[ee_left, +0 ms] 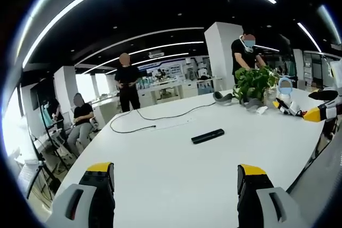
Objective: Press the specified remote control buttons in sequence, fully releasing each button before pressing the next.
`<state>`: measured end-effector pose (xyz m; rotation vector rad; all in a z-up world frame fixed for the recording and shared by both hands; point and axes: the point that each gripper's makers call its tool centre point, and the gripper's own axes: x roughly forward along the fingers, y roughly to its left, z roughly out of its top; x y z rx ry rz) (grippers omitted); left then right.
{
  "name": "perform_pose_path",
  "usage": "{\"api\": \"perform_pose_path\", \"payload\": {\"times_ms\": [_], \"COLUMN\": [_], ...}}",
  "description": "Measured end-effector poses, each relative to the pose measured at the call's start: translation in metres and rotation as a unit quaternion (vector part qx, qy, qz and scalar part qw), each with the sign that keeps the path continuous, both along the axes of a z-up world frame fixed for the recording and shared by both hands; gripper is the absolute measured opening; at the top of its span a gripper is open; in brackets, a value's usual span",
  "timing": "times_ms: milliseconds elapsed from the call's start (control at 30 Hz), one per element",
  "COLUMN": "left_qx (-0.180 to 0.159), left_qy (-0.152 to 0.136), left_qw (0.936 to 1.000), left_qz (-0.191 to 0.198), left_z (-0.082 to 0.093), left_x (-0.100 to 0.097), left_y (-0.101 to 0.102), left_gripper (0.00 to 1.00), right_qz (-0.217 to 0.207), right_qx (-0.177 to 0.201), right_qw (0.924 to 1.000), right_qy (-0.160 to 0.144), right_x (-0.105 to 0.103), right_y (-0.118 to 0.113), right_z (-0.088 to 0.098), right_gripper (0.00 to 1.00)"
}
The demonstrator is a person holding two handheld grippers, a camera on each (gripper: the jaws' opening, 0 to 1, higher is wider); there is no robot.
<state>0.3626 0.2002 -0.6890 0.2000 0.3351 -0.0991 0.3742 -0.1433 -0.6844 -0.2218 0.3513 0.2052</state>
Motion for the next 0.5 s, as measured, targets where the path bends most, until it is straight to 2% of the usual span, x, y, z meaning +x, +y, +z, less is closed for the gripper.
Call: {"api": "perform_pose_path", "payload": {"times_ms": [100,500], "left_qx": [-0.010,-0.013], "left_qy": [0.005,0.025], "left_qw": [0.9999,0.9988], "left_qz": [-0.011,-0.041], "left_z": [-0.001,-0.003], "left_x": [0.000,0.002], "left_y": [-0.005,-0.018], "left_gripper": [0.97,0.96], "right_qz": [-0.002,0.012], "right_qx": [0.004,0.019], "right_qw": [1.0000,0.9997], "right_qy": [0.001,0.000], "right_x": [0.000,-0.002], "right_y": [-0.001,0.004], "right_z": [0.000,0.002], "right_gripper": [0.91,0.87]}}
